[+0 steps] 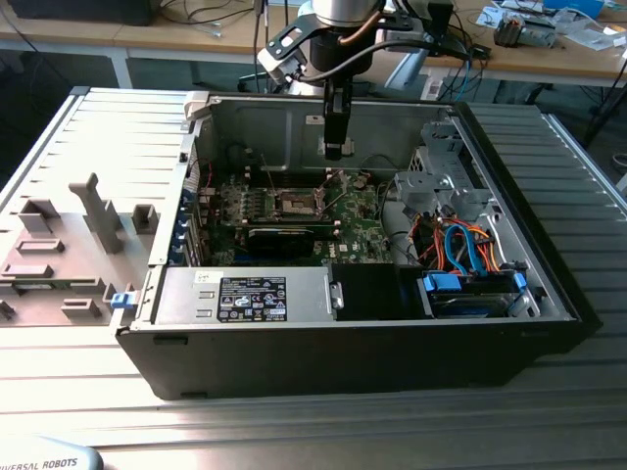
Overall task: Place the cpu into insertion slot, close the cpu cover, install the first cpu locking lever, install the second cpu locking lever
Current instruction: 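Place the cpu into insertion slot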
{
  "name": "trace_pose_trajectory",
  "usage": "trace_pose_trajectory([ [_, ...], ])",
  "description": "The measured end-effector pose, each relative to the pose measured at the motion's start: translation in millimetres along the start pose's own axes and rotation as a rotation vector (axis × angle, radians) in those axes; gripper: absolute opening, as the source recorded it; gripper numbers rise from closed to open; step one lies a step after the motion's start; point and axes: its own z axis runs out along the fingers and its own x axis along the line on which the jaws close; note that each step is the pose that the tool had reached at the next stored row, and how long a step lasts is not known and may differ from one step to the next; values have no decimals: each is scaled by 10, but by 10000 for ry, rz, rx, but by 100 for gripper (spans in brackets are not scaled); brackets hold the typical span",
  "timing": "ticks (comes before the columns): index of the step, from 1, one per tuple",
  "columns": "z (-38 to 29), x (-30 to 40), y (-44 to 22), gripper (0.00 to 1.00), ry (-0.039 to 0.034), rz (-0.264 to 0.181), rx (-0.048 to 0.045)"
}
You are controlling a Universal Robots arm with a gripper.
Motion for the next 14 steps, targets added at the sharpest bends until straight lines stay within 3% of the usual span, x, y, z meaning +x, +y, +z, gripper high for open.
trace_pose_trajectory([
  [1,1,0,0,54,-14,0,123],
  [2,1,0,0,54,-23,0,188],
  [5,1,0,0,54,-36,1,274],
  [14,12,-2,0,54,-34,1,283],
])
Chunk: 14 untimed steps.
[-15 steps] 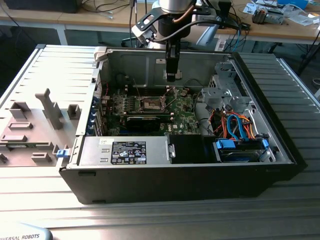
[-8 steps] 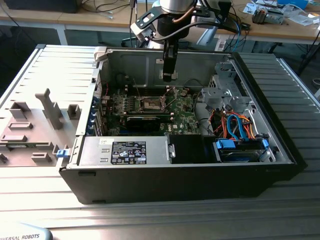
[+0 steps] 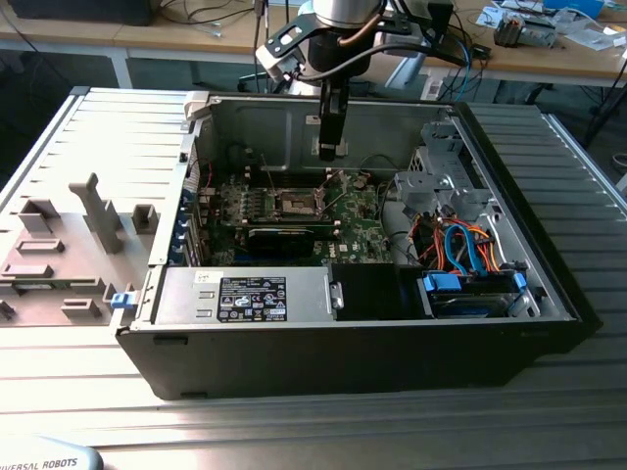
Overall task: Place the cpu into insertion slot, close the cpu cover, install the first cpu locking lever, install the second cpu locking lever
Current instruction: 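Place the cpu into insertion slot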
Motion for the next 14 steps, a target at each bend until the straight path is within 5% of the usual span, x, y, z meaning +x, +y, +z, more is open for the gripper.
trace_pose_trajectory([
  [14,63,0,0,54,0,1,0],
])
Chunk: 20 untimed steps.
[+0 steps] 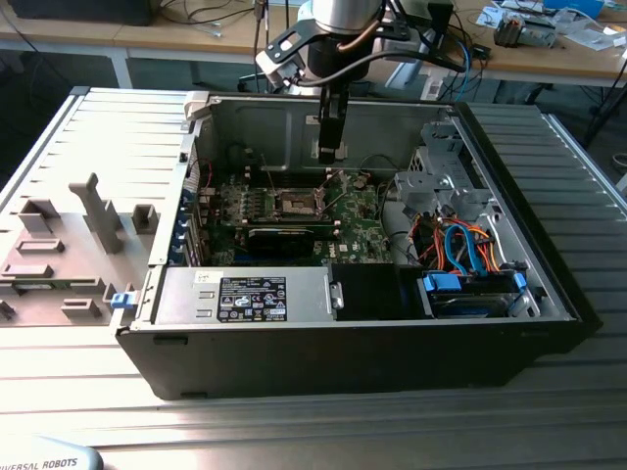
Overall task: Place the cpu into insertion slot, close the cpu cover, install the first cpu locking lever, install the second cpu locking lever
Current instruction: 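Place the cpu into insertion slot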
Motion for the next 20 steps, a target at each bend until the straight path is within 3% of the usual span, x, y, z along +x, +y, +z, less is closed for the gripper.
trace_pose_trajectory([
  [15,33,0,0,54,0,-1,0],
  [20,72,0,1,54,-1,-1,0],
])
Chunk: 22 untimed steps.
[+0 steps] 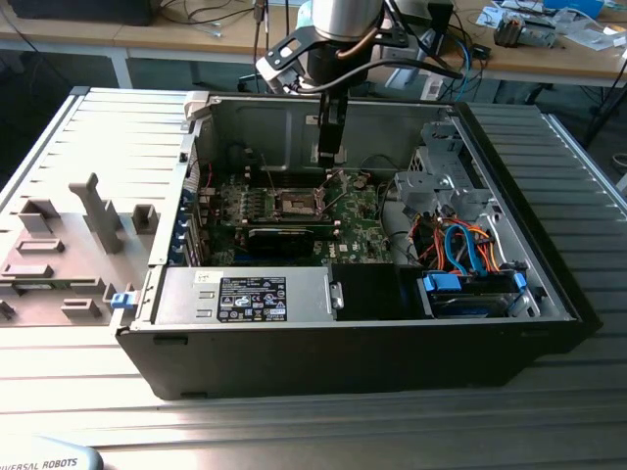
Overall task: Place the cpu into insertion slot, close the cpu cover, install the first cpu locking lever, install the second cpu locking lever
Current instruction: 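Place the cpu into insertion slot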
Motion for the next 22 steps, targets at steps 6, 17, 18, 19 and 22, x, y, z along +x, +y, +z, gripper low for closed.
trace_pose_trajectory([
  [6,29,0,0,54,1,0,0],
  [17,45,0,0,54,0,0,0],
  [18,48,0,0,54,0,0,0],
  [19,54,0,0,54,0,0,0],
  [22,58,0,0,54,1,0,0],
])
